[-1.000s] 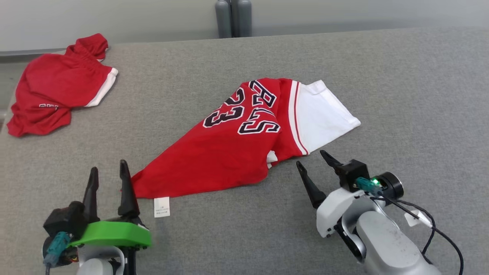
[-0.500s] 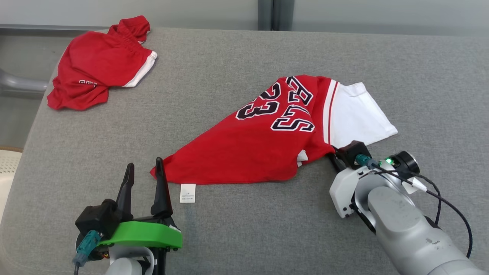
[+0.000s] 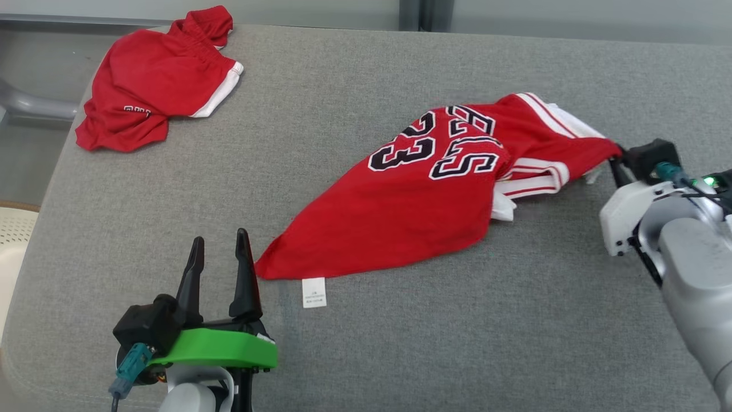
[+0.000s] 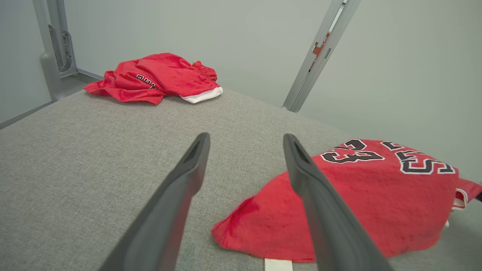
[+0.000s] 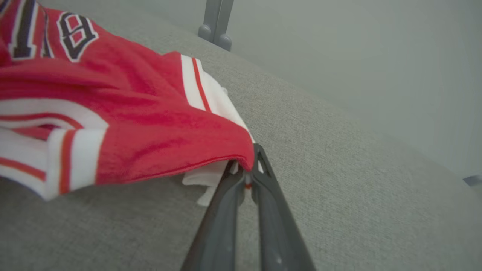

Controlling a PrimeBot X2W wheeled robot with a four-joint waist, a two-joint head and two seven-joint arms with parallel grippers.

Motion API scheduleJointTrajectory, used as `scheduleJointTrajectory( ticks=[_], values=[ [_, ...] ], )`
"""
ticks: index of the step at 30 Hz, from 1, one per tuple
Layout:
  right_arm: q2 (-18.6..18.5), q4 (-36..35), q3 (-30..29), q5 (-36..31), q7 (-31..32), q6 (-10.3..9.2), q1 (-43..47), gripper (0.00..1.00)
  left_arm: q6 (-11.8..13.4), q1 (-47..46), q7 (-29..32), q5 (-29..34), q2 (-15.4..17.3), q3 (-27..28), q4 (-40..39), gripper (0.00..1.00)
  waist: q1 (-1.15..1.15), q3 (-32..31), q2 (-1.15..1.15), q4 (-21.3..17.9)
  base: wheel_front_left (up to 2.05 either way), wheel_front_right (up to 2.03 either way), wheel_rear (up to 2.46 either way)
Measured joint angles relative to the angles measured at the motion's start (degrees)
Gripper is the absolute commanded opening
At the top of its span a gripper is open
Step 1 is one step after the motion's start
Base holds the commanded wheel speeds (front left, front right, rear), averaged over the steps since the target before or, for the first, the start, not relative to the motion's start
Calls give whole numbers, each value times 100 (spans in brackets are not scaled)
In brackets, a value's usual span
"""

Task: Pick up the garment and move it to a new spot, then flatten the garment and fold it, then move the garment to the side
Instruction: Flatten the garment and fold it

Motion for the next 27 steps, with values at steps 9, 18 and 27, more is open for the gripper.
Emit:
scheduleJointTrajectory(
  ticks=[9, 18, 27],
  values=[
    [-445, 405, -611, -208, 0, 0, -195, 53, -11, 1, 0, 14, 0, -51, 5, 100, 0, 73, 0, -53, 0, 0, 0],
    [-410, -320, -956, -83, 0, 0, 382, 100, -2, 123, 0, 108, 0, -38, 20, 100, 0, -62, 0, -236, 0, 0, 0],
    [40, -2207, -407, 808, -1, -1, 1667, 100, -2, 234, 0, 166, 0, -9, -54, 100, 0, -289, 0, -615, 0, 0, 0]
  ],
)
